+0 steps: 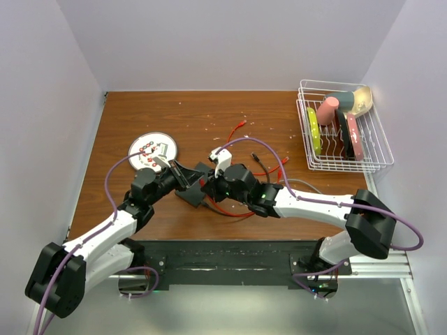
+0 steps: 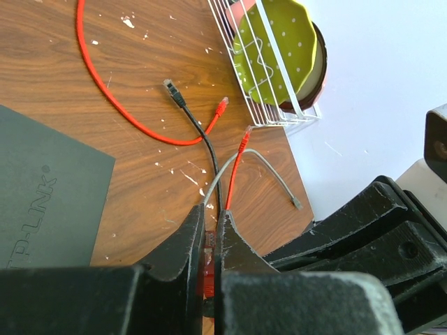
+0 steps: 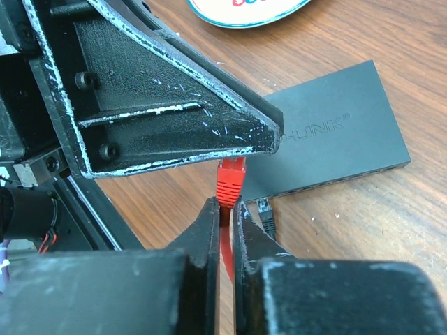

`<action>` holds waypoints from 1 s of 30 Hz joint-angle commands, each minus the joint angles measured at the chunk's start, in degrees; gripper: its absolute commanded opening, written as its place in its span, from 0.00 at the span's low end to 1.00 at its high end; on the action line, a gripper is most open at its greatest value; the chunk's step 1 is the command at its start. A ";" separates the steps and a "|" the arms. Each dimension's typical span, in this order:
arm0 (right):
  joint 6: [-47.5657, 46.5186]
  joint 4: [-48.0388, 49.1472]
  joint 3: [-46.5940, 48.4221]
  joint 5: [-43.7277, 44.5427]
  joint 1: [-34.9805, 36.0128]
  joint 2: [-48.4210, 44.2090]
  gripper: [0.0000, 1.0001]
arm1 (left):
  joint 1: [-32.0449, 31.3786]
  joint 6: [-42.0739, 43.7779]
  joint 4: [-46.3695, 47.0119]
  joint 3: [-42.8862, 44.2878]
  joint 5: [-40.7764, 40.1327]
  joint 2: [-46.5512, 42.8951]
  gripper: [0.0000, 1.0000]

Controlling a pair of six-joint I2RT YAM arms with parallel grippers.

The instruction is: Insert the plug into the switch port

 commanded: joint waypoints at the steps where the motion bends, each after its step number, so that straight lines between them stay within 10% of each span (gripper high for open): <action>1: 0.58 1.14 2.15 1.98 0.53 -0.54 0.00 | -0.37 0.21 3.02 0.53 0.91 0.15 0.00; 5: -0.03 0.09 1.89 3.12 0.44 -0.71 0.00 | -0.37 0.74 2.75 0.44 0.83 0.06 0.02; 10: -2.84 -3.07 1.18 4.96 0.44 -2.11 0.00 | -0.37 3.98 -3.12 2.45 -2.33 -0.99 0.67; 13: -4.33 -4.92 0.39 5.50 0.44 -2.64 0.00 | -0.28 8.20 -8.40 5.26 -4.88 -1.26 0.78; 30: -24.11 -16.96 3.99 -1.53 0.35 4.11 0.00 | 16.33 23.77 -11.58 13.27 10.57 17.81 0.84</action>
